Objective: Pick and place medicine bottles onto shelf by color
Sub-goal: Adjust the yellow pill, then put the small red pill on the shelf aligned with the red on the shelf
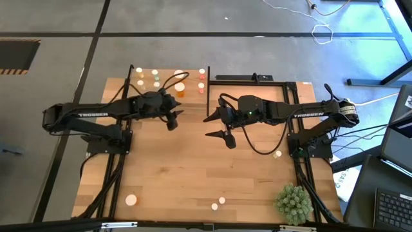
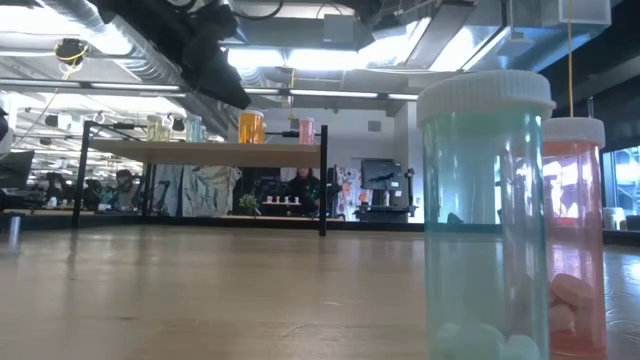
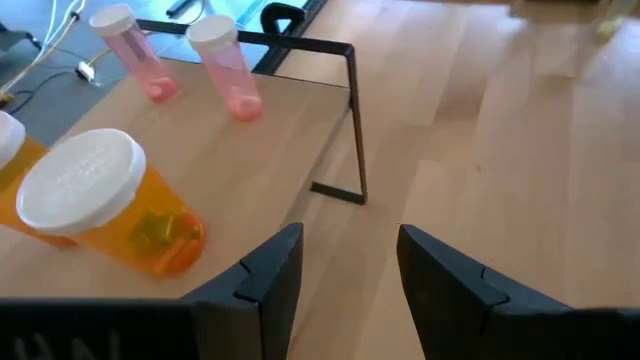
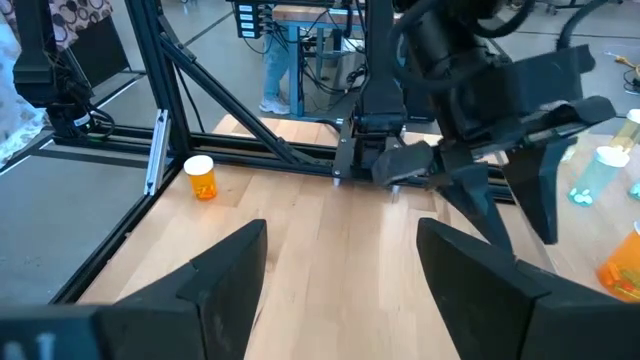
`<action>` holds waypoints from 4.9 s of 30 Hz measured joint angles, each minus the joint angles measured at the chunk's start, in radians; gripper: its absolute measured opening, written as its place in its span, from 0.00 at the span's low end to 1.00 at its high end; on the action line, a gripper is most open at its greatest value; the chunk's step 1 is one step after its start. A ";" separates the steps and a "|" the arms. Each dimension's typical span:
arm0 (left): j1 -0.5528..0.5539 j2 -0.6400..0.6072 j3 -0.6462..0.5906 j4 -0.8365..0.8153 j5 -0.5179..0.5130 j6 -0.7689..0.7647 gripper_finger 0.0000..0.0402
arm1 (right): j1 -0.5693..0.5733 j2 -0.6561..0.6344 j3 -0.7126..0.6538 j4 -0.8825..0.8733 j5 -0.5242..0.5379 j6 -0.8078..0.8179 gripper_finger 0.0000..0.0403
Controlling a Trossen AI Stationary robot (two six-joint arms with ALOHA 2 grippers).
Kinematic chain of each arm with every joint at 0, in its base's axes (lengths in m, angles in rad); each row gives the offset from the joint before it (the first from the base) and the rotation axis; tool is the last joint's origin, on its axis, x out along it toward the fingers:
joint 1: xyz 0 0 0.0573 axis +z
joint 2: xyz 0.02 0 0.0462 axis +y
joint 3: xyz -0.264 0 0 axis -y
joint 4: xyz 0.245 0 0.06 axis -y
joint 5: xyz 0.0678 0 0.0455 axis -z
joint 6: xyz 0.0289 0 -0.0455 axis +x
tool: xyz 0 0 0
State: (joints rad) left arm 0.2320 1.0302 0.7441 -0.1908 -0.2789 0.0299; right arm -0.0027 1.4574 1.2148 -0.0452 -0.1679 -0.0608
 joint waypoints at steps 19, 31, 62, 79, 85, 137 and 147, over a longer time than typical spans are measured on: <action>0.119 0.119 -0.001 0.102 -0.020 0.060 0.39 | 0.000 0.000 0.000 0.000 0.000 0.000 0.65; 0.187 0.129 -0.001 0.135 0.013 0.141 0.39 | 0.000 0.000 0.000 0.000 0.000 0.000 0.65; 0.236 0.129 0.000 0.093 0.019 0.217 0.39 | 0.000 0.000 0.000 0.000 0.000 0.000 0.65; 0.301 0.129 0.000 0.145 0.068 0.253 0.39 | 0.000 0.000 0.000 0.000 0.001 0.000 0.65; 0.291 0.123 0.000 0.132 0.067 0.242 0.39 | 0.000 0.000 0.000 0.000 0.000 0.000 0.65; -0.600 -0.208 0.000 -0.639 0.277 -0.968 0.39 | 0.000 -0.011 0.000 -0.011 -0.003 0.191 0.65; -0.615 -0.208 0.000 -0.637 0.257 -0.972 0.39 | 0.026 -0.222 0.002 -0.361 0.026 0.399 0.65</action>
State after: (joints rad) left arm -0.3828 0.8227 0.7443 -0.8278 -0.0223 -0.9421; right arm 0.0228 1.2350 1.2164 -0.4058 -0.1416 0.3377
